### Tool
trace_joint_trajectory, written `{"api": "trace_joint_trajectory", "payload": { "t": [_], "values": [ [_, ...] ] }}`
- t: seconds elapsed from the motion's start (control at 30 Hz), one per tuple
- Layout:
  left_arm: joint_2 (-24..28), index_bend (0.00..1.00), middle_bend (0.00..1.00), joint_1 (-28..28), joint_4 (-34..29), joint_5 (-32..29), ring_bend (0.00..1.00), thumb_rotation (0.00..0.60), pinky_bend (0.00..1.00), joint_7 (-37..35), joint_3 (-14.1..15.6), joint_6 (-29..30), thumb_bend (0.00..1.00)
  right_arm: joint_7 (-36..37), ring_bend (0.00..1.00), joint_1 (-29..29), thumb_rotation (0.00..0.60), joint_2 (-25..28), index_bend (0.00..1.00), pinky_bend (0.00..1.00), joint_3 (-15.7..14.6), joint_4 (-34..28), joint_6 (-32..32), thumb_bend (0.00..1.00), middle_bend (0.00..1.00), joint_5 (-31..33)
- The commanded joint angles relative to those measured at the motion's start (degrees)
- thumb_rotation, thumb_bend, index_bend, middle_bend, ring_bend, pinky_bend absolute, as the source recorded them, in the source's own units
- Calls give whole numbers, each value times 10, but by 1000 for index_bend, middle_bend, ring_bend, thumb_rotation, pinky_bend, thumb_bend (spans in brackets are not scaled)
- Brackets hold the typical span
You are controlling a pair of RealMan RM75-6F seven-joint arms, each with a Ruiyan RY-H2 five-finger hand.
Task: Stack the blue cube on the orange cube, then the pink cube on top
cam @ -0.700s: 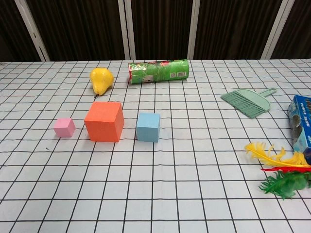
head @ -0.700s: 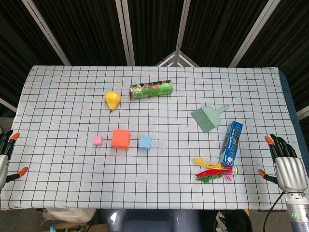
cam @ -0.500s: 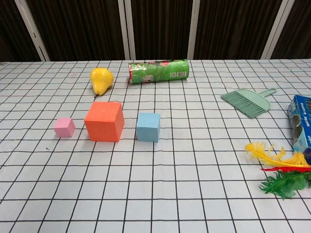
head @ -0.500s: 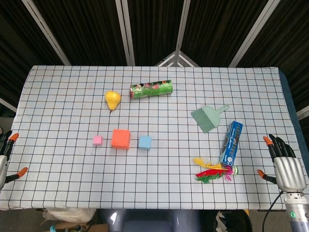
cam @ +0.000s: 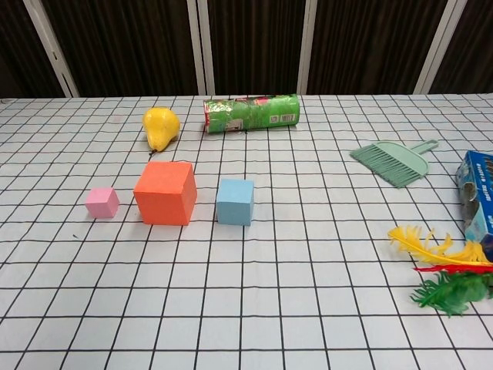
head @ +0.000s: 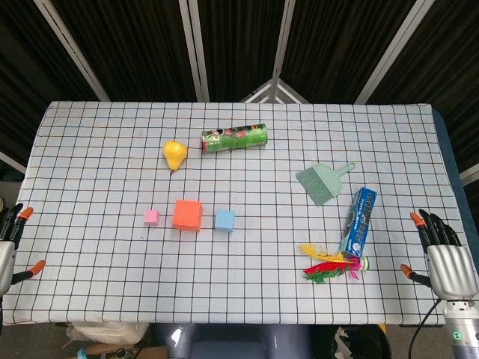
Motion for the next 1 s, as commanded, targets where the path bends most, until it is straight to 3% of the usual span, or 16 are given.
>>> {"api": "trace_joint_trajectory", "payload": {
  "t": [0.03, 0.6, 0.67, 0.83, 1.0],
  "values": [
    [0, 67, 17, 2, -2, 8, 0, 600, 43, 2, 2, 6, 175, 2, 70, -1, 600, 2, 82, 163, 0, -3, 4, 190, 73, -2],
    [-5, 68, 41, -4, 1, 15, 4, 600, 53, 7, 3, -2, 189, 7, 72, 0, 600, 4, 82, 163, -1, -5, -4, 190, 73, 3],
    [-6, 71, 92, -8, 1, 22, 39, 600, 108, 9, 3, -4, 189, 9, 72, -1, 600, 4, 82, 163, -1, -5, -6, 190, 73, 5],
    [-9, 74, 333, -36, -24, 34, 266, 600, 427, 44, -9, -27, 189, 6, 73, 2, 600, 3, 82, 163, -2, -4, -13, 190, 73, 8],
    [-1, 88, 493, -85, -108, 17, 410, 600, 544, 140, -23, -96, 183, 3, 74, 7, 600, 1, 82, 163, -4, -6, -20, 190, 73, 2]
  ]
}}
